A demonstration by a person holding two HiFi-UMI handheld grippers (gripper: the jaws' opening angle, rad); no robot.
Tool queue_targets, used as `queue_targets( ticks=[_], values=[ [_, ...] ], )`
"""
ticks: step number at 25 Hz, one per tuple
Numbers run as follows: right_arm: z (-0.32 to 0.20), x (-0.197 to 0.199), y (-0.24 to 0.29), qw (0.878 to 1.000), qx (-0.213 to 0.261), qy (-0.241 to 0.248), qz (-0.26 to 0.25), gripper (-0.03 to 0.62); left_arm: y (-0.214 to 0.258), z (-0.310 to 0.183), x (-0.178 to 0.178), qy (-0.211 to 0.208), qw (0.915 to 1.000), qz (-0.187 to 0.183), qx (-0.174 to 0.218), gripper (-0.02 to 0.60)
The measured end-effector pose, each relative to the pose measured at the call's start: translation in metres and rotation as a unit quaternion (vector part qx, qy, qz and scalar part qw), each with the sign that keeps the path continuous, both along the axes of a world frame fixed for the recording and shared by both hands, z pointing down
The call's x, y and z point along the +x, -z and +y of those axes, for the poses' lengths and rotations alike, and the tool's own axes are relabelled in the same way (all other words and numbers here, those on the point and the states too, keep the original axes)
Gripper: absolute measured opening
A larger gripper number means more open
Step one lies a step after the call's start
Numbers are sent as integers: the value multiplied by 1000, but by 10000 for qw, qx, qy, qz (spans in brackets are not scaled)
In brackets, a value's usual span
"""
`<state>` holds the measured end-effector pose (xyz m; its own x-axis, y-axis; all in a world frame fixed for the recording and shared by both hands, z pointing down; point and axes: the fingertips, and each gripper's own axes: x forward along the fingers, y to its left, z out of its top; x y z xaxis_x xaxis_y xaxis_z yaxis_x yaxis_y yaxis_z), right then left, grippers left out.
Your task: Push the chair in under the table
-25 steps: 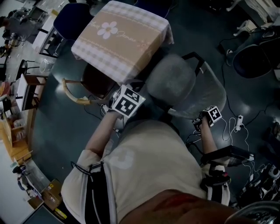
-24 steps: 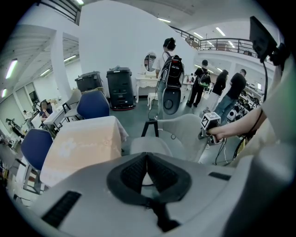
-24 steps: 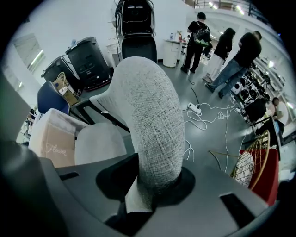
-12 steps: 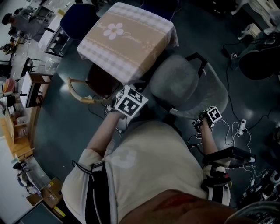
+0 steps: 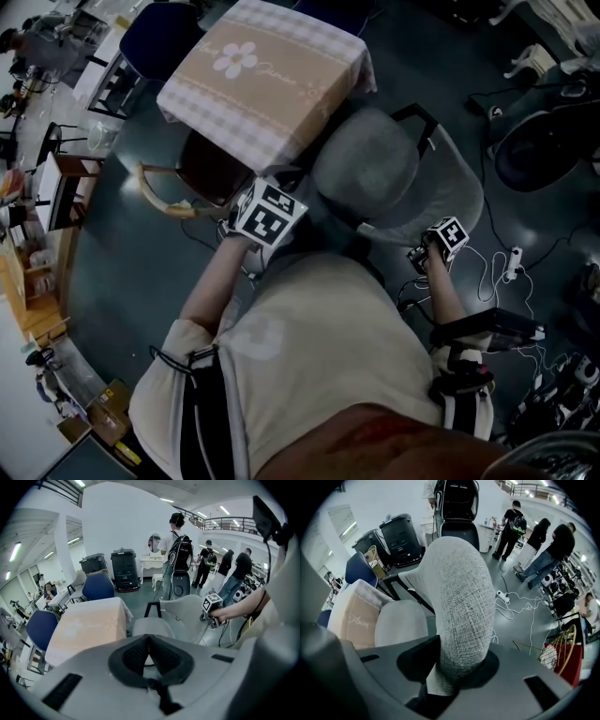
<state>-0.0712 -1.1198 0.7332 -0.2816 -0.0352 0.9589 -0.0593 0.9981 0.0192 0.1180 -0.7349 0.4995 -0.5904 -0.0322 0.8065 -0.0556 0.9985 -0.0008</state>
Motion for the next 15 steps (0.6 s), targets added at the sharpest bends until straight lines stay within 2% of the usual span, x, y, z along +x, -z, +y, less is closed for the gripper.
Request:
queue_targets(
  ticks=[15],
  values=[
    [1, 0, -3, 9999, 46, 92, 35, 114, 0, 2, 0, 14, 10000, 47, -5, 8]
  ],
)
